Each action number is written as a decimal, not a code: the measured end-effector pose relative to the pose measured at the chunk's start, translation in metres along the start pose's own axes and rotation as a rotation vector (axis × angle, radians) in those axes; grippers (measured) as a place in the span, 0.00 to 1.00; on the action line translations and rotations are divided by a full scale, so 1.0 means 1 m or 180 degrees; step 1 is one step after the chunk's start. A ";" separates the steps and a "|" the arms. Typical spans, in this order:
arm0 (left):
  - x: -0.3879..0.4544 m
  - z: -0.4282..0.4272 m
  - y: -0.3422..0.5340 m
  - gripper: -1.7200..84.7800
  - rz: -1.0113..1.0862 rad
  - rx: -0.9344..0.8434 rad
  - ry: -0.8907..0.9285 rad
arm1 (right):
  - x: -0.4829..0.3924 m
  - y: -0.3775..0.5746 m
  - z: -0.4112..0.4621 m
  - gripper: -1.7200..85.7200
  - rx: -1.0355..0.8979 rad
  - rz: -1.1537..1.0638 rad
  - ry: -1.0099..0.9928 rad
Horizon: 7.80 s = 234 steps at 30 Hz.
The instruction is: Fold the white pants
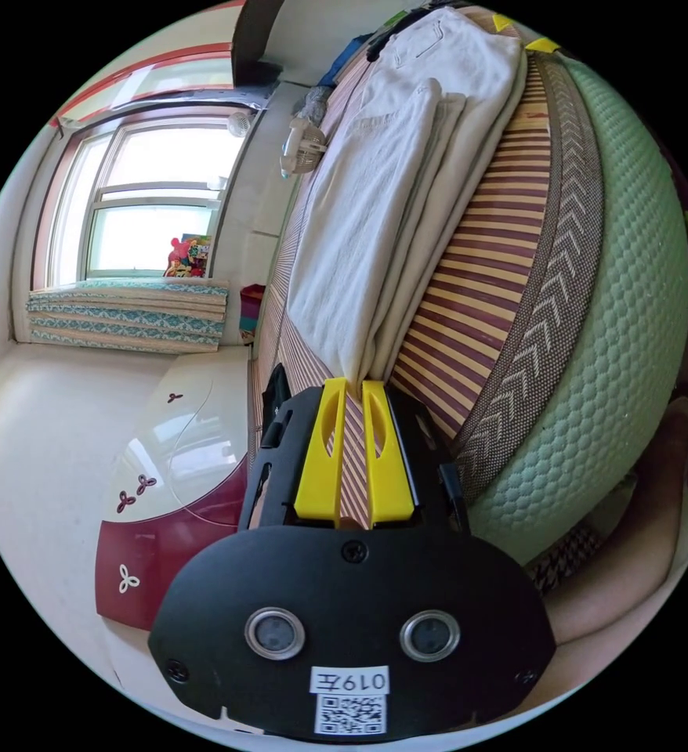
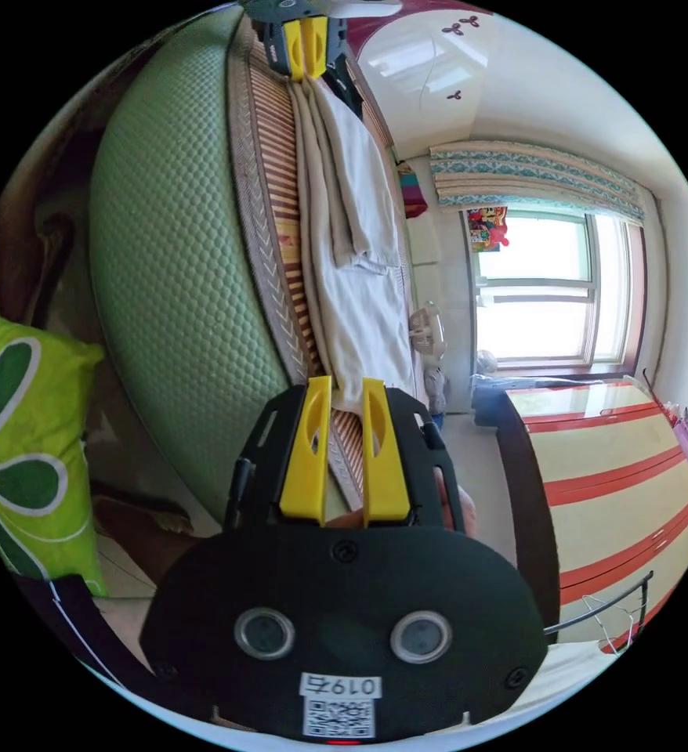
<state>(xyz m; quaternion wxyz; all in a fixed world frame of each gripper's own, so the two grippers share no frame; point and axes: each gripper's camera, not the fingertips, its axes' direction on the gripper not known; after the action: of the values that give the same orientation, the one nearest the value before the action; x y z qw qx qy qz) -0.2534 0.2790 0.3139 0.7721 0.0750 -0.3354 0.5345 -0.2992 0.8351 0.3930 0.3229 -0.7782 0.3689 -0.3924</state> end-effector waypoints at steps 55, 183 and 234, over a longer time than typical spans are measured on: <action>-0.036 0.001 -0.007 0.03 0.0034 -0.0025 0.0012 | -0.043 -0.022 0.030 0.02 0.0035 -0.1263 0.0295; -0.115 -0.049 -0.112 0.03 -0.0743 0.0965 0.1617 | 0.280 -0.092 0.720 0.10 0.0601 0.1633 -0.4634; -0.177 -0.004 -0.043 0.03 -0.0984 0.0384 0.1516 | 0.276 -0.266 0.716 0.15 0.0557 0.1547 -0.4920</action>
<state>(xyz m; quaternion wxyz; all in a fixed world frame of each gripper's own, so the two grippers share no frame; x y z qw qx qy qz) -0.2503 0.1259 0.2149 0.8956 0.0434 -0.0969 0.4320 0.5101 0.8978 0.3600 0.6221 -0.6993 0.1684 0.3092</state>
